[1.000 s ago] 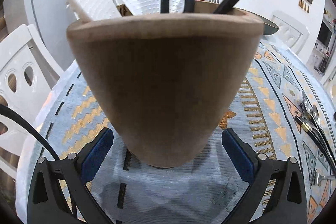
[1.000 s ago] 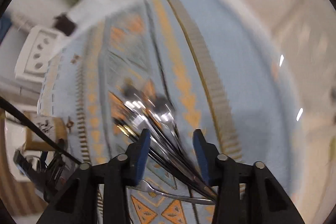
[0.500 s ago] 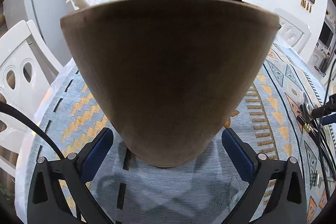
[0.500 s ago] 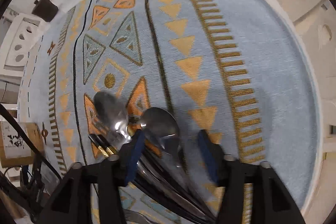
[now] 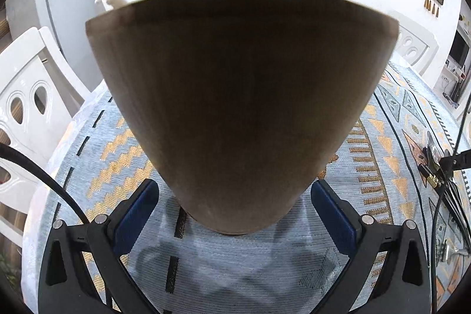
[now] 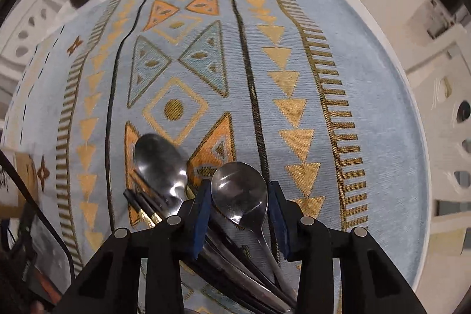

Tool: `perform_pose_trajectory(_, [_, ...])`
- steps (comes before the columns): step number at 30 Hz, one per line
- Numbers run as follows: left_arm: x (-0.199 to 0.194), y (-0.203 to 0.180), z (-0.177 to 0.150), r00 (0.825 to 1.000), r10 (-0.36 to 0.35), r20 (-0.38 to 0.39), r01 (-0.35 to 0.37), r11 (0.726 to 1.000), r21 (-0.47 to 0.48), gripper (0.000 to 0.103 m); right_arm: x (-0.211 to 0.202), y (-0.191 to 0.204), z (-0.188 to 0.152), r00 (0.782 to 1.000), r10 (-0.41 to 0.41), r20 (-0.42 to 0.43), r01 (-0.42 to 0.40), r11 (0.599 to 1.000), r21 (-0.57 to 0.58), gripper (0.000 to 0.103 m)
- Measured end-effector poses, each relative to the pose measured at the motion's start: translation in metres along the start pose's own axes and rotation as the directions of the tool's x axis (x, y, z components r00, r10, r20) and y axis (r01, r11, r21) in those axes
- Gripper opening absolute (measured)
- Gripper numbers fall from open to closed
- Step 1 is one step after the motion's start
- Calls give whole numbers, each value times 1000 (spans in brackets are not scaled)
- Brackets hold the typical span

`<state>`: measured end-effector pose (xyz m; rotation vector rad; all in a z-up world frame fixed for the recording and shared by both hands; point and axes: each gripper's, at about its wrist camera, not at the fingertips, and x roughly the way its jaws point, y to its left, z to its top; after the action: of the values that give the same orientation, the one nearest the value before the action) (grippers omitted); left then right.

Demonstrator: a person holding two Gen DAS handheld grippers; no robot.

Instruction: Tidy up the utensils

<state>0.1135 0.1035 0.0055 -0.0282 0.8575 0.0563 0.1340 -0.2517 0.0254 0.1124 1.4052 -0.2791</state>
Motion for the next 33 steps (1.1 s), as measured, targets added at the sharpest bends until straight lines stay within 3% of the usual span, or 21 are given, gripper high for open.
perform_pose_trajectory(5, [1,2,1,1000,-1,1,1,1000,-1,103,-20,-32,-5,994,105,28,-108,989,103,37])
perform_pose_trajectory(9, [1,3,1,1000,-1,0,1,1000,-3,103,-41,-72,-7,951,284,121,-305,924,230,37])
perform_pose_trajectory(11, [2,3,1,1000,-2,-2,2,1000,-2,103,-49,-84,-6,936,318,151,-348,898,268,37])
perform_pose_trajectory(19, [4,5,2,1000,-6,-10,6,1000,-3,103,-64,-110,-14,910,358,210,-412,841,351,37])
perform_pose_trajectory(24, [7,6,4,1000,1,-21,-1,1000,-3,103,-82,-115,-27,896,365,254,-433,847,309,37])
perform_pose_trajectory(29, [7,6,5,1000,1,-20,-1,1000,-3,103,-104,-108,-38,861,403,311,-484,837,255,37])
perform_pose_trajectory(33, [8,7,6,1000,2,-22,-2,1000,0,103,-123,-103,-44,845,405,348,-492,844,213,37])
